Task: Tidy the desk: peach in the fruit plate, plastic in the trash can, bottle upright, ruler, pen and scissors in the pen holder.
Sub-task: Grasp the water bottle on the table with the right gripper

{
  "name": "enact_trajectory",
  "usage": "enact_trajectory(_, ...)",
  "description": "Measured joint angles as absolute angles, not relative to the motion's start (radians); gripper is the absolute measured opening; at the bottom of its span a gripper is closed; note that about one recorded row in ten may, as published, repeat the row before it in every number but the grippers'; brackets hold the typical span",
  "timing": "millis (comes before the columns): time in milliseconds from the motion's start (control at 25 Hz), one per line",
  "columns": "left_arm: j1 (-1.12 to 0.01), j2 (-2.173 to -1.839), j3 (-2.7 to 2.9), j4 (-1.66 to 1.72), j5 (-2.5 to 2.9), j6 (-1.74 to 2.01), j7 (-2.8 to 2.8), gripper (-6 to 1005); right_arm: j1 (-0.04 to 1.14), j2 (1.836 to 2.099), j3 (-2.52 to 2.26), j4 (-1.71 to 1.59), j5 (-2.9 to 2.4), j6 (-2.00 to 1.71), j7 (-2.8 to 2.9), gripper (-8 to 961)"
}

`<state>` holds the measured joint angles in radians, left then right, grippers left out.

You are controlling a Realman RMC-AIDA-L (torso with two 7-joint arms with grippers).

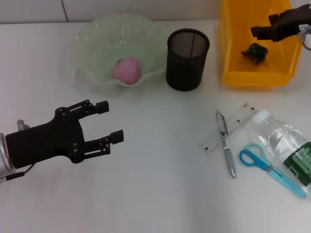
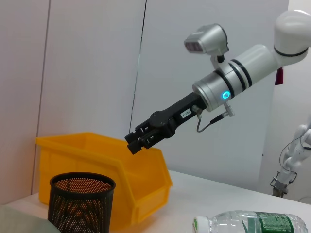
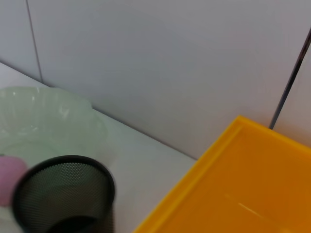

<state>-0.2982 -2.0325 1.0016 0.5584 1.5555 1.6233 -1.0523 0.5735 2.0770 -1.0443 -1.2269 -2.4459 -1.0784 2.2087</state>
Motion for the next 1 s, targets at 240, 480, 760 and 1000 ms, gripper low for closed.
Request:
enact_trajectory(240, -0.296, -2.032, 1.002, 0.558, 1.555, 1.633, -1.052, 802, 0.537, 2.075, -1.024, -1.456, -2.474, -1.368, 2.344, 715)
enact_trajectory(480, -0.301, -2.031, 1.002, 0.558, 1.555, 1.642, -1.052, 802, 0.484, 2.080, -1.010, -1.710, -2.630, -1.764, 2.585, 757)
enact_trajectory(760, -0.306, -2.032, 1.002, 0.558, 1.555, 1.642, -1.052, 802, 0.349, 2.086, -1.078, -1.871, -2.627, -1.891, 2.657, 792)
enact_trajectory(1000, -0.307, -2.032, 1.002, 0.558, 1.555, 1.641, -1.052, 802, 0.292, 2.089, -1.117, -1.884, -2.629, -1.949, 2.660, 793)
